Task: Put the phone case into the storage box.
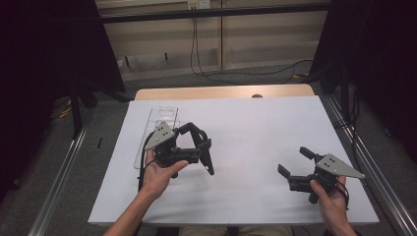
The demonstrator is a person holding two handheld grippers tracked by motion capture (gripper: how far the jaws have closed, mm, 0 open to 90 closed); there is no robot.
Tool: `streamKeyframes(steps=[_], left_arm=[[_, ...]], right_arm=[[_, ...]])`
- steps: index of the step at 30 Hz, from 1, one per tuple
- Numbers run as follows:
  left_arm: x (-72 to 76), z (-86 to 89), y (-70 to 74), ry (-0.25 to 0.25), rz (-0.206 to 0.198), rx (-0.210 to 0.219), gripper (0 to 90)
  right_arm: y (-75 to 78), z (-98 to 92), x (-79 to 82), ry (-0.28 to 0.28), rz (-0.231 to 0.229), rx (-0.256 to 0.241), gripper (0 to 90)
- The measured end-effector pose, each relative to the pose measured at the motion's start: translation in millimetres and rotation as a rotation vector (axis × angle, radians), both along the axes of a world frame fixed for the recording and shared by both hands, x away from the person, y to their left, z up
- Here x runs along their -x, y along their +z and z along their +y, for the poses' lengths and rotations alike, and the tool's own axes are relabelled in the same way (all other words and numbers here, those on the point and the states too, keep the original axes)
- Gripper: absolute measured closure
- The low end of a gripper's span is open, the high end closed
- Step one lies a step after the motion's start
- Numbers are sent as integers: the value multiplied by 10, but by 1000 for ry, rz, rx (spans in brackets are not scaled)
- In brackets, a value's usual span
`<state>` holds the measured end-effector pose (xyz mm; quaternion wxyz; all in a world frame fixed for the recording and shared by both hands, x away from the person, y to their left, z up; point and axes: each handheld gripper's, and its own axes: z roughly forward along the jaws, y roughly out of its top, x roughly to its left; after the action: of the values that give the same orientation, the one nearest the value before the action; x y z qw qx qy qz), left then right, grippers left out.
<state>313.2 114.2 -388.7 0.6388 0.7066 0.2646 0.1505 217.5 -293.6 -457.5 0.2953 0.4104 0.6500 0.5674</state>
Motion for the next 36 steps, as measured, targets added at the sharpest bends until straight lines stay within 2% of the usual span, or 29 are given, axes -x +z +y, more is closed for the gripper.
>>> streamKeyframes(steps=[2,3,4,5,6,11,13,17,19,21,22,23,24,25,27,28,31,32,33,36], left_arm=[[-4,7,9,2,6,8,134],[-16,27,14,-5,-5,-2,134],[-16,26,20,10,0,15,134],[-18,42,32,18,-1,6,134],[-14,50,35,6,2,25,133],[-19,102,88,34,-1,35,133],[-22,123,115,33,-13,28,133],[-23,158,151,53,-9,34,133],[-31,171,166,64,-9,22,133],[-45,185,175,70,-7,33,133],[-49,210,194,66,-7,17,133],[-53,214,200,66,-10,23,133],[-68,252,223,70,-22,-6,133],[-66,239,233,82,-12,29,133],[-77,264,268,82,-17,21,133],[-87,262,284,94,-11,37,133],[-120,296,319,94,-16,23,132],[-127,311,333,108,-13,10,133],[-139,323,337,99,-19,7,133],[-165,344,368,114,-13,19,133]], right_arm=[[-6,-21,7,-12,-4,-3,0],[-5,-39,11,-19,-8,-2,0],[-3,-51,18,-17,-5,-3,0],[-4,-67,19,-25,-3,-1,0],[-9,-80,27,-32,-3,0,0],[-49,-105,58,-32,5,7,0],[-64,-98,56,-34,7,12,0],[-75,-101,50,-34,29,2,0],[-76,-108,50,-41,26,4,0],[-77,-110,54,-46,27,5,0],[-76,-108,56,-45,25,7,0],[-73,-102,57,-49,23,-3,0],[-72,-100,59,-46,24,-4,0],[-72,-99,60,-48,24,-1,0],[-76,-103,58,-44,27,5,0],[-77,-105,56,-43,26,5,0],[-78,-99,54,-27,32,-5,0],[-77,-99,57,-26,34,1,0],[-79,-98,54,-31,28,6,0],[-79,-94,52,-30,27,2,0]])
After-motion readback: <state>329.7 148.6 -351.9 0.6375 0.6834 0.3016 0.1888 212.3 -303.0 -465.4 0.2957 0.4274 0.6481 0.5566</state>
